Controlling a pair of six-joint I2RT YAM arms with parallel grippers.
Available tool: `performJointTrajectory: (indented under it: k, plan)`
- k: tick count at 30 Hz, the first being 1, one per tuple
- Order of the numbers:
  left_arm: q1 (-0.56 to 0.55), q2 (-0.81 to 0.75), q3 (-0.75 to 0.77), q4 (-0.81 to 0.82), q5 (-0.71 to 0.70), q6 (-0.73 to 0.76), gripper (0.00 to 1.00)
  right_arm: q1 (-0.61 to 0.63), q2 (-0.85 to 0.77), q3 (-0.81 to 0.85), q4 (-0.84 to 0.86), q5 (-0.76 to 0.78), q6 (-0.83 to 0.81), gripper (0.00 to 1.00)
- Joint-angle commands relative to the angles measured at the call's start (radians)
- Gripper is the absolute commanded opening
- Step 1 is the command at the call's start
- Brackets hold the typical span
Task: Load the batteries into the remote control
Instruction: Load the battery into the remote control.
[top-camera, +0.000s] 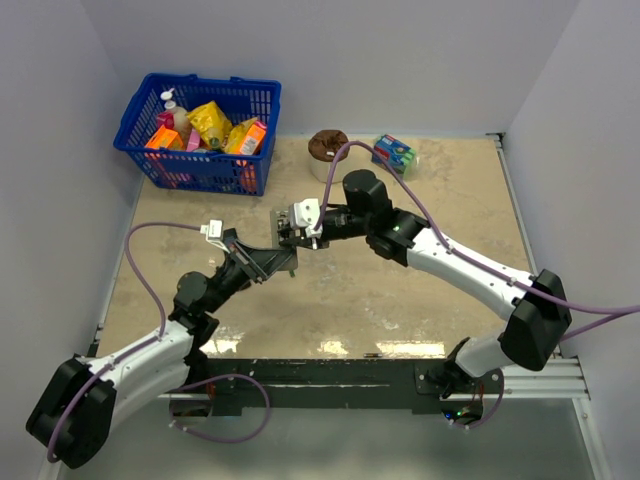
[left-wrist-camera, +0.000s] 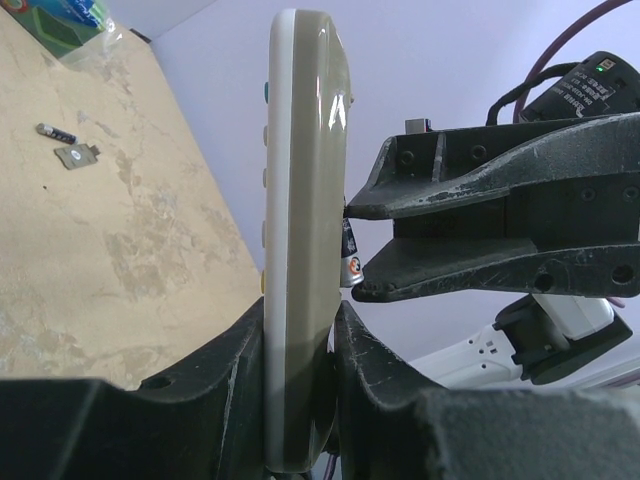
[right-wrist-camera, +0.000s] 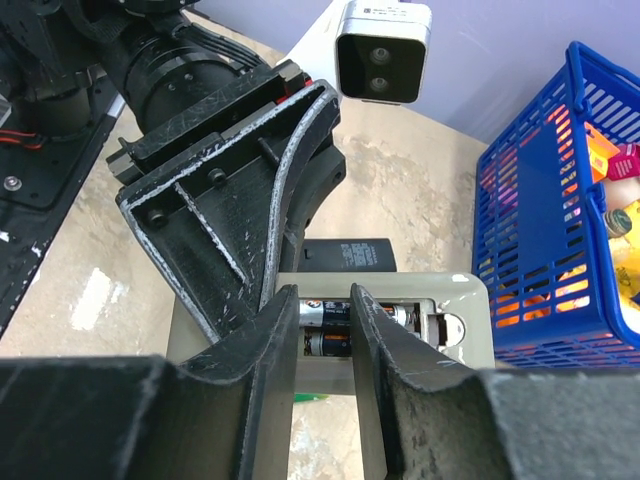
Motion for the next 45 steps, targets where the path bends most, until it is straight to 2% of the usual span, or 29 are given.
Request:
performJointTrajectory:
  k: [1, 8, 12, 17, 25, 34, 38, 41, 42, 45]
  plan:
    - [0.004, 0.007, 0.013, 0.202, 0.057, -0.014, 0.00, 0.003, 0.023, -0.007, 0.021, 0.038, -0.020, 0.28]
    - [0.005, 0.038, 0.026, 0.308, 0.109, -0.014, 0.00, 0.001, 0.055, -0.011, 0.029, 0.084, -0.040, 0.23]
    - [0.004, 0.032, 0.032, 0.328, 0.128, -0.003, 0.00, -0.019, 0.061, -0.027, 0.050, 0.120, -0.025, 0.16]
    - [0.004, 0.032, 0.030, 0.356, 0.139, 0.003, 0.00, -0.037, 0.075, -0.035, 0.083, 0.131, -0.020, 0.08]
    - [0.004, 0.035, 0.032, 0.412, 0.157, 0.003, 0.00, -0.080, 0.106, -0.053, 0.109, 0.111, -0.010, 0.02]
    - [0.004, 0.036, 0.029, 0.439, 0.165, 0.005, 0.00, -0.126, 0.117, -0.072, 0.113, 0.090, -0.007, 0.02]
    - [0.004, 0.038, 0.024, 0.408, 0.145, 0.000, 0.00, -0.126, 0.109, -0.038, 0.081, 0.029, 0.016, 0.03]
    - [0.004, 0.041, 0.024, 0.325, 0.119, -0.011, 0.00, -0.117, 0.075, -0.012, 0.083, -0.017, 0.058, 0.07]
    - [0.005, 0.042, 0.021, 0.296, 0.106, -0.021, 0.00, -0.114, 0.061, -0.006, 0.087, -0.021, 0.064, 0.13]
    - [0.005, 0.058, 0.015, 0.287, 0.096, -0.041, 0.00, -0.102, 0.012, 0.022, 0.083, -0.030, 0.070, 0.22]
